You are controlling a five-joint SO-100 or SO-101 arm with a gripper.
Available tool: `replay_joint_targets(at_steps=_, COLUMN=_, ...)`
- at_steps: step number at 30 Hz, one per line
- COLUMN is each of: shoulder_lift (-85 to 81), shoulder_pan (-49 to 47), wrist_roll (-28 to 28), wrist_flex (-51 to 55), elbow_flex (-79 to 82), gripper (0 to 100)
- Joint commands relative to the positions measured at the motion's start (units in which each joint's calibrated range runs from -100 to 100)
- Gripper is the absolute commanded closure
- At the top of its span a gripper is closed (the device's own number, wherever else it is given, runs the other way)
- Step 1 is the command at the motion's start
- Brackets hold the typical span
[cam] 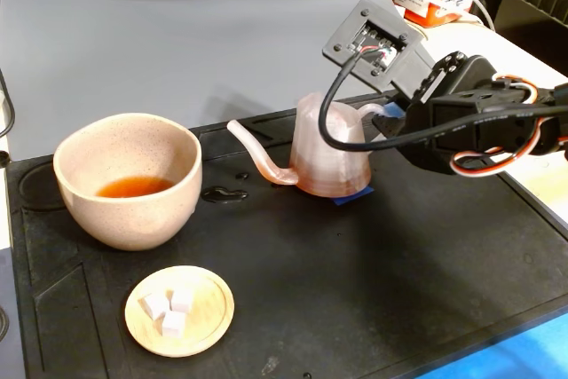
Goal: Pick up a kettle and pour liquid into a cup.
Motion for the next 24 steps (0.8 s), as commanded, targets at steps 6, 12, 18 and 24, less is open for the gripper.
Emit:
replay_joint_targets(at_steps=6, shoulder_lift=-0.7, shoulder_pan=0.9, wrist_roll=2.6, wrist_flex=-1.3, elbow_flex=-2.4, gripper=99)
replay_joint_targets(at_steps=12, shoulder_lift=-0.6, shoulder_pan=0.9, wrist_roll=2.6, wrist_flex=-1.3, elbow_flex=-2.2, gripper=99)
replay_joint_targets(at_steps=18, shoulder_lift=-0.5, shoulder_pan=0.9, wrist_roll=2.5, wrist_flex=-1.3, elbow_flex=-2.2, gripper=99)
replay_joint_targets(at_steps=24, shoulder_lift=-0.4, shoulder_pan=0.5, wrist_roll=2.5, wrist_flex=-0.9, elbow_flex=-2.1, gripper=88)
